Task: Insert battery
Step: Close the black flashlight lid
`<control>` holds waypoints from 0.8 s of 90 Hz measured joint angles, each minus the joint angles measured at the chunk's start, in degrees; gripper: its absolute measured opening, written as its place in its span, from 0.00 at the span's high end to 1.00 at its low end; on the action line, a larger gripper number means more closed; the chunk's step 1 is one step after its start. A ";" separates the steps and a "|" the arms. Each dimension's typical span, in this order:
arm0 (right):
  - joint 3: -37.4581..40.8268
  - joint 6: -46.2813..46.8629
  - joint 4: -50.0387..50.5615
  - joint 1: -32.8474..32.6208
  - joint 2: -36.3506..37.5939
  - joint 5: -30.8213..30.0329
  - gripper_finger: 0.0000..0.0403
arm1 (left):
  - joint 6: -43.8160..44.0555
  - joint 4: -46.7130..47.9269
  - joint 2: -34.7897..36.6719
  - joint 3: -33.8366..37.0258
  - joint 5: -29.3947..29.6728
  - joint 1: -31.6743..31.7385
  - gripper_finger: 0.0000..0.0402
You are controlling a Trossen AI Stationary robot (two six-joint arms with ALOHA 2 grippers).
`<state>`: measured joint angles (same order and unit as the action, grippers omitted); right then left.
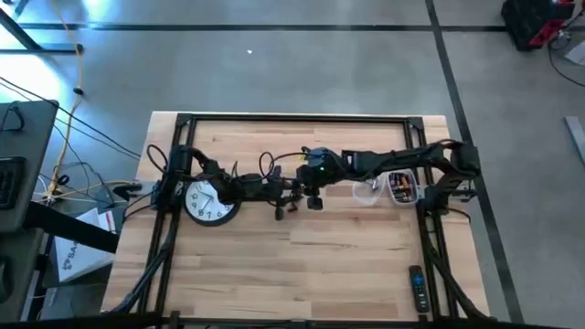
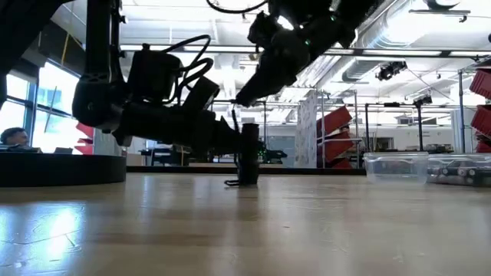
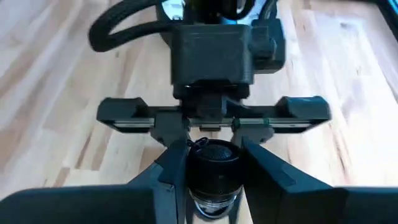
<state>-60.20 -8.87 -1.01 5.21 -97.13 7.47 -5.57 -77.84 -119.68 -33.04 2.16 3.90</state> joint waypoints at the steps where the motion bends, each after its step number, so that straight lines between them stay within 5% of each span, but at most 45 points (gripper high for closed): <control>1: 0.84 0.29 -1.38 0.00 0.21 0.01 0.79 | 0.03 -0.14 0.00 0.10 0.01 0.00 0.76; 31: 26.87 12.06 -58.58 0.00 -1.32 -2.58 0.79 | 0.42 -1.73 0.00 0.56 0.01 0.11 0.76; 72: 25.42 12.74 -75.20 -1.25 -15.08 -2.92 0.79 | 0.57 -0.35 0.00 -0.65 -1.69 0.11 0.76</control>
<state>-34.79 3.88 -76.21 3.97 -112.21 4.55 -4.99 -78.19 -119.68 -33.69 0.47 4.01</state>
